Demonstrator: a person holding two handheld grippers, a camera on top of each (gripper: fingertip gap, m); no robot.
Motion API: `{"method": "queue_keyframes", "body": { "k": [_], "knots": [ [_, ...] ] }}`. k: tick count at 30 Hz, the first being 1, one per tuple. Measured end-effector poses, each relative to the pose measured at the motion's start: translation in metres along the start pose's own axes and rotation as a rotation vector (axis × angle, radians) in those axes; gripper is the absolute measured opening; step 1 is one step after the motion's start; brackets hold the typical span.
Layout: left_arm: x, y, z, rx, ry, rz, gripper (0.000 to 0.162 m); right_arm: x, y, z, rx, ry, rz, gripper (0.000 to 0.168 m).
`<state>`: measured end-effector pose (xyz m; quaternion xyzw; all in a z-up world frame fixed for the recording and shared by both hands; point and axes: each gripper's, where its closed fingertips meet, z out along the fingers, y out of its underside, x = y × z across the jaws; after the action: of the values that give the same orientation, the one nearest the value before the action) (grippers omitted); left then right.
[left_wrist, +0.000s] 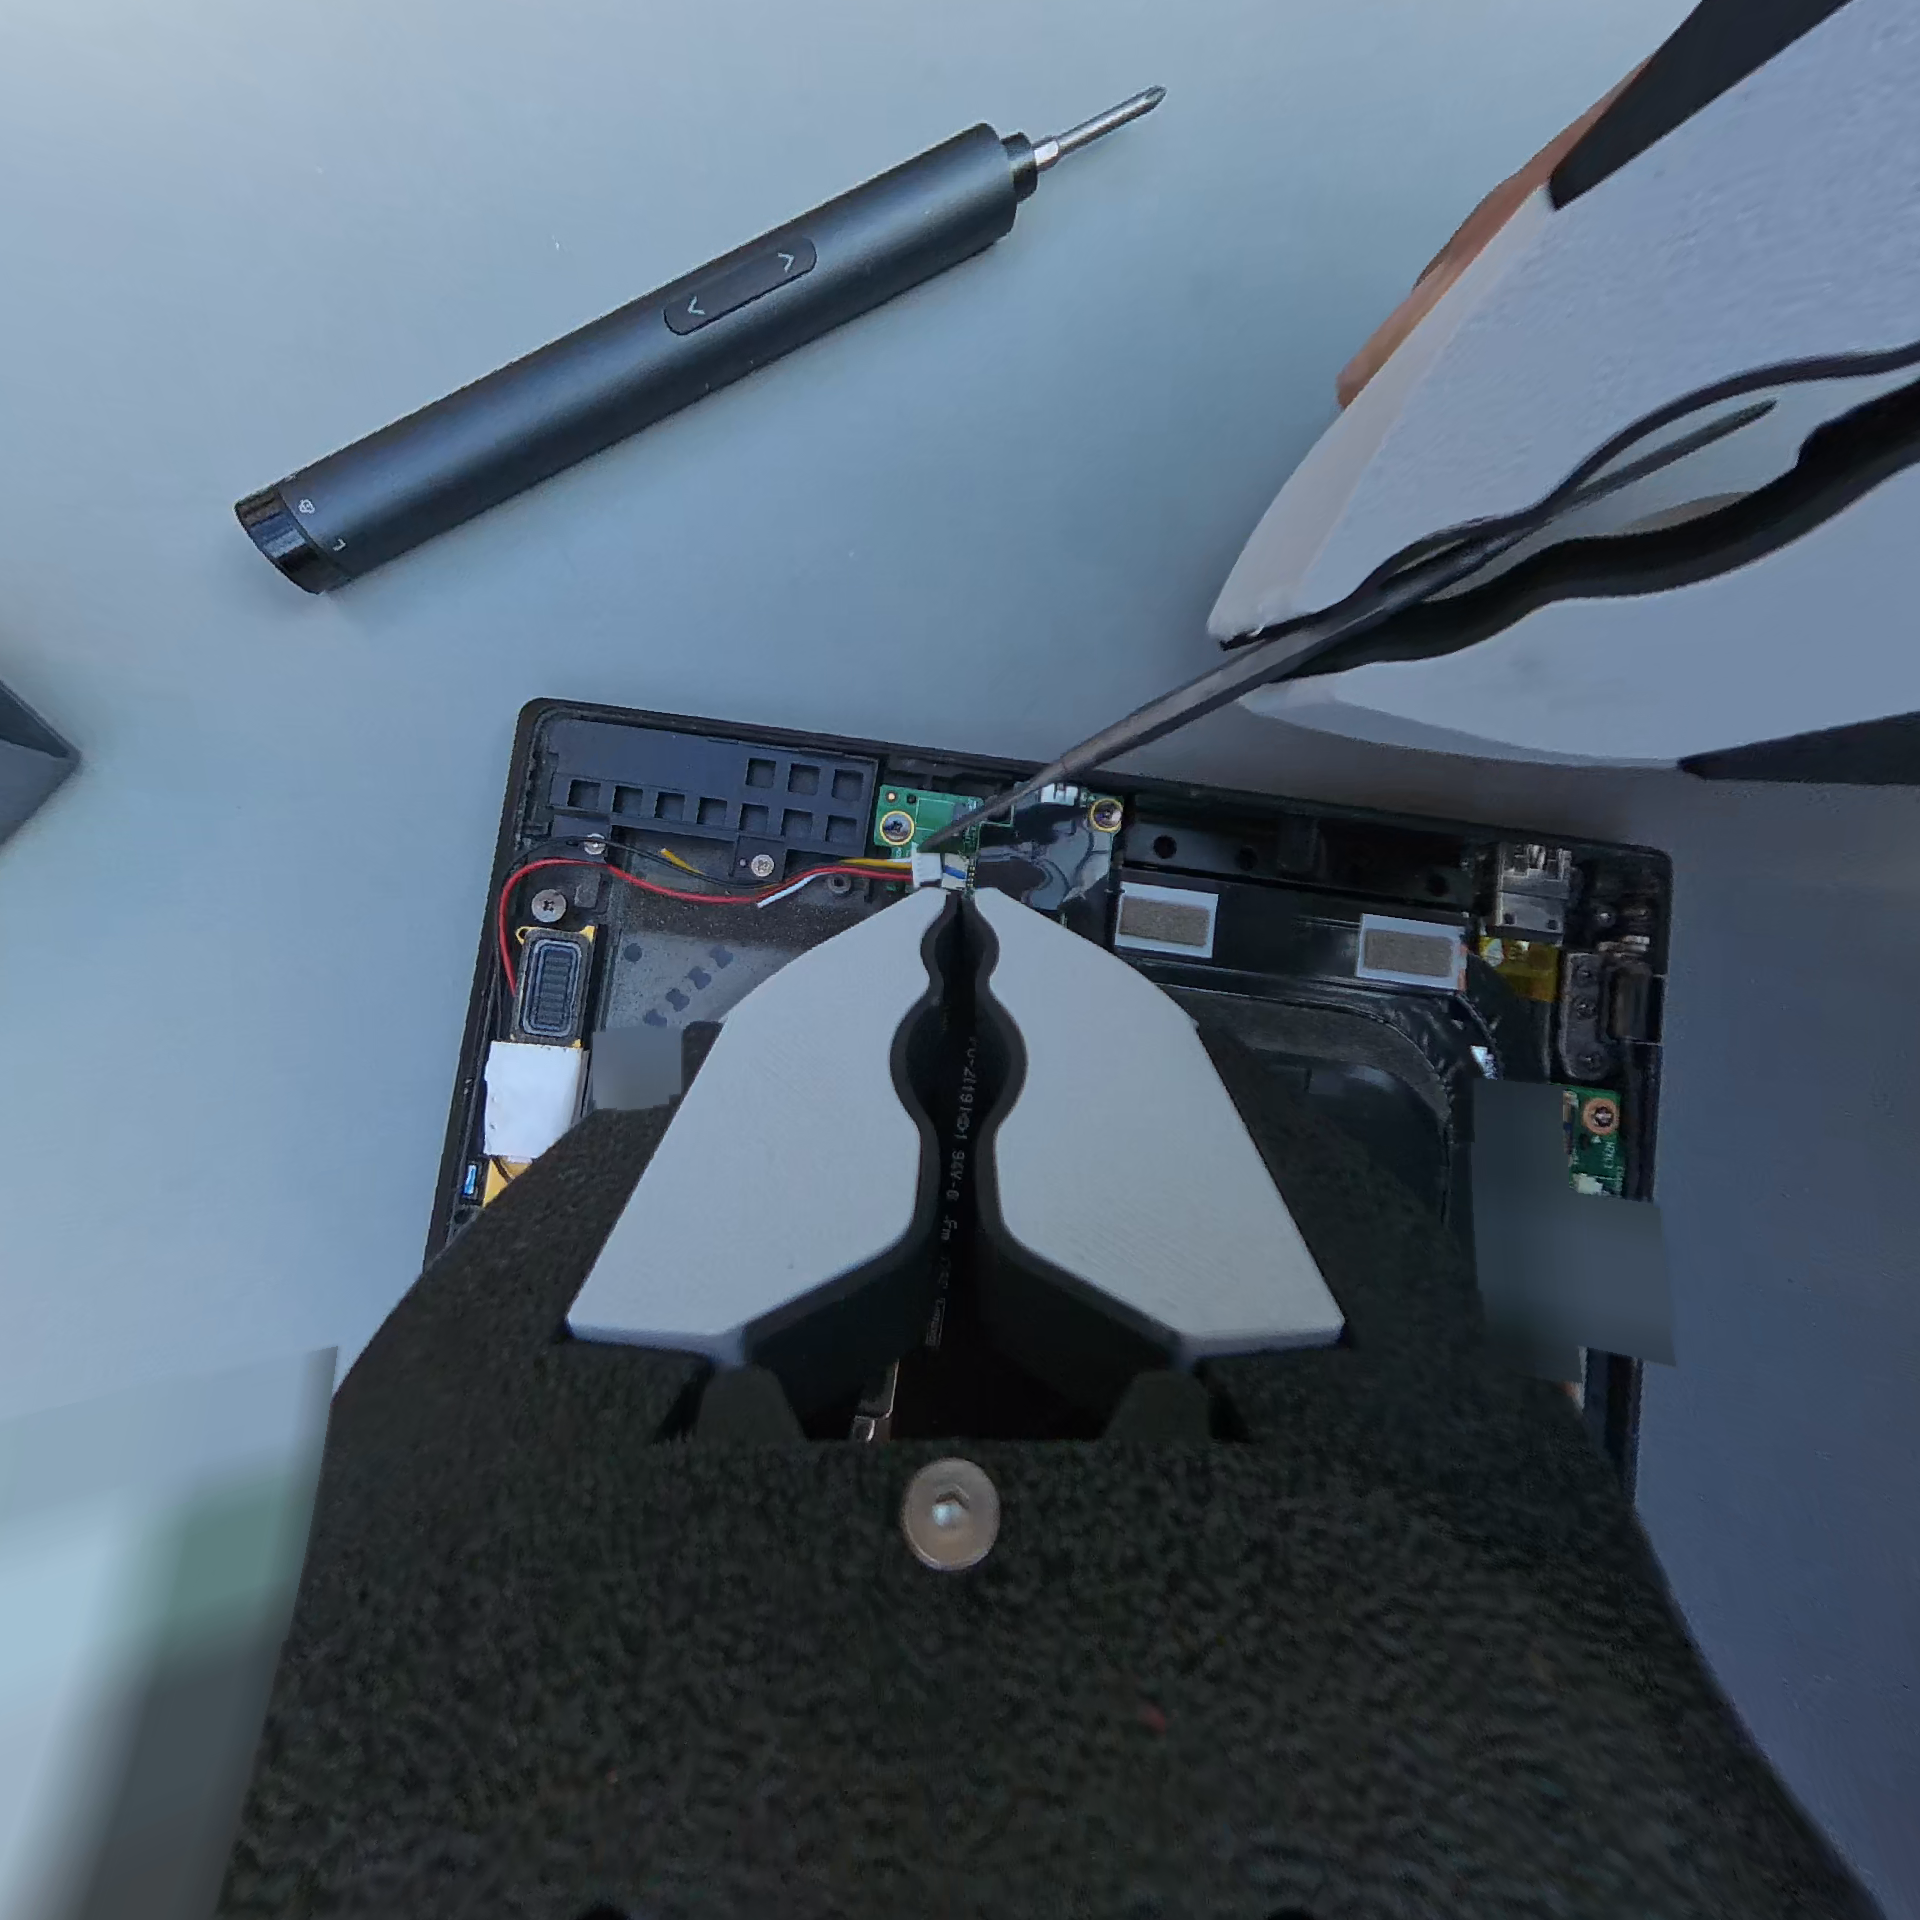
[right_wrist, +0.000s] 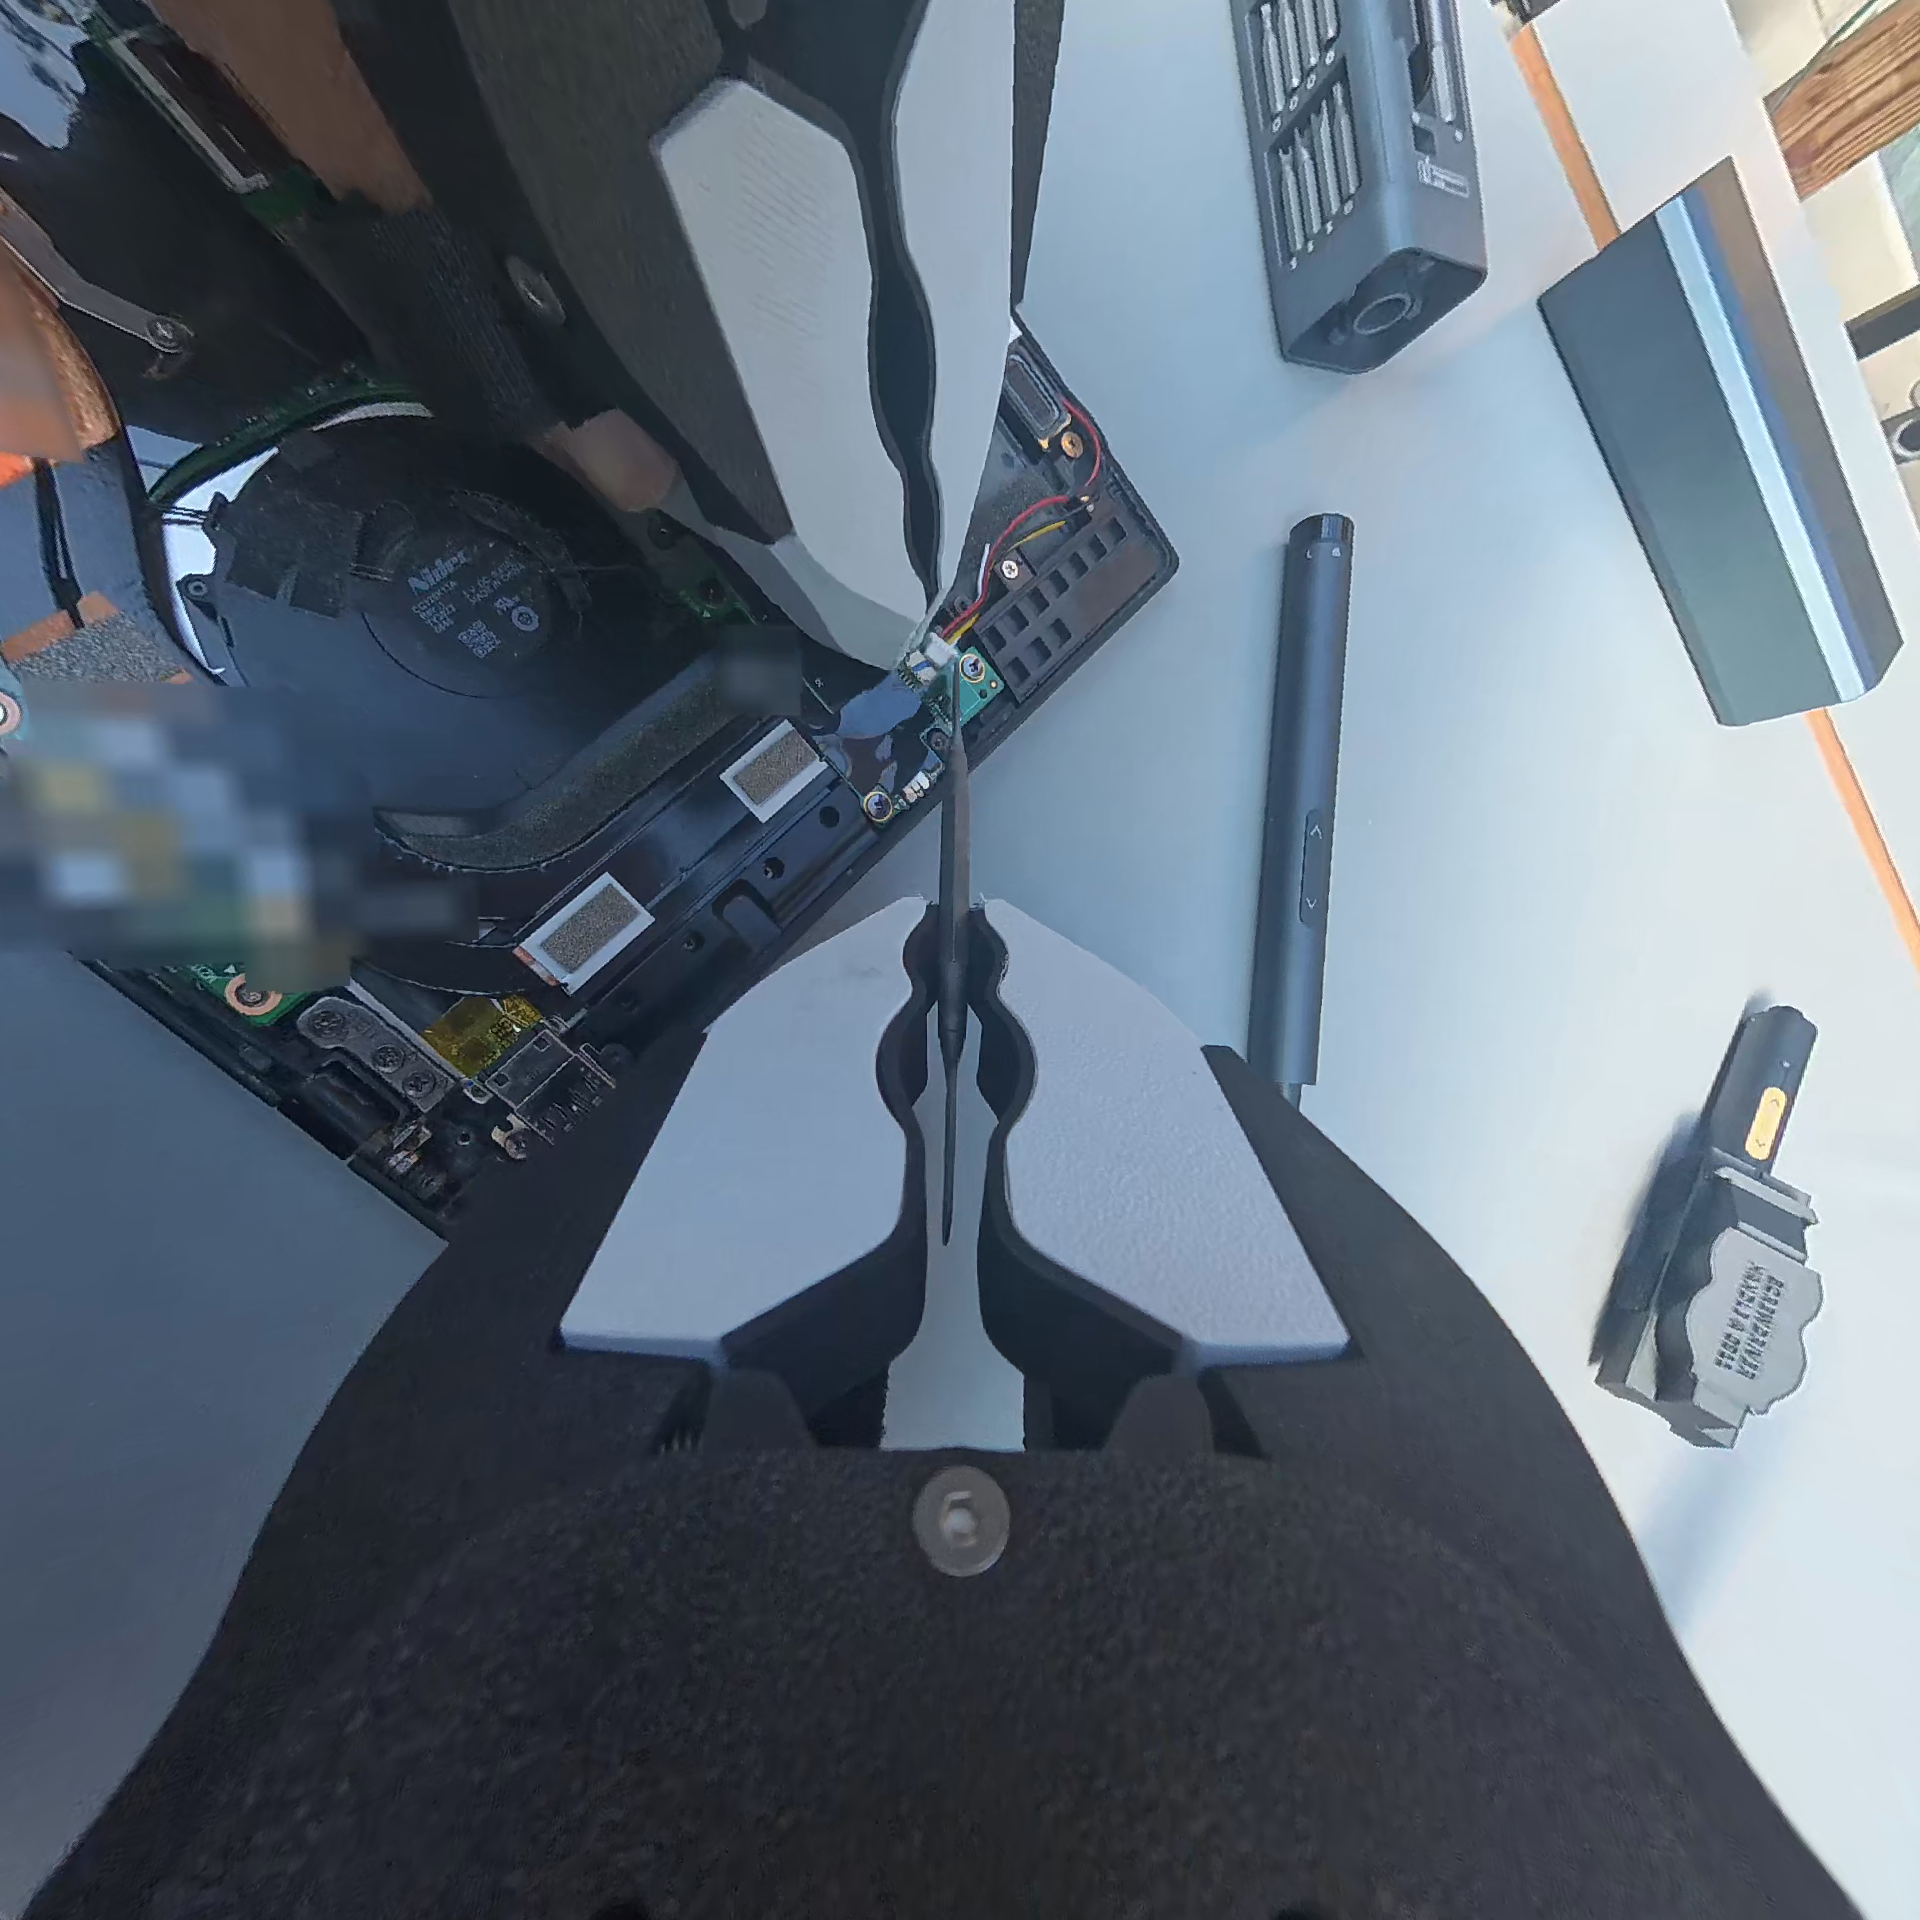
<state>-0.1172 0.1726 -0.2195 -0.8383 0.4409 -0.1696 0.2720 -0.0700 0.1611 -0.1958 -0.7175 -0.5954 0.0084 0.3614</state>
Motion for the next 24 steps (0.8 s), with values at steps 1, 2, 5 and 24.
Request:
{"method": "queue_keyframes", "body": {
  "k": [1,2,5,24],
  "knots": [
    [-0.001,0.0,-0.001,0.004,-0.002,-0.002,0.0,0.002,0.001,-0.001,0.0,0.007,0.004,0.004],
    [-0.002,0.0,-0.003,0.009,-0.005,-0.005,0.0,0.003,0.001,-0.003,0.006,0.008,0.014,0.004],
    [-0.007,0.002,-0.01,0.025,-0.016,-0.013,0.0,0.005,-0.001,-0.006,0.024,0.0,0.042,0.004],
    [-0.018,0.103,-0.119,0.181,-0.299,-0.443,0.0,-0.039,-0.032,-0.023,0.14,-0.179,0.211,0.004]
  ]
}}
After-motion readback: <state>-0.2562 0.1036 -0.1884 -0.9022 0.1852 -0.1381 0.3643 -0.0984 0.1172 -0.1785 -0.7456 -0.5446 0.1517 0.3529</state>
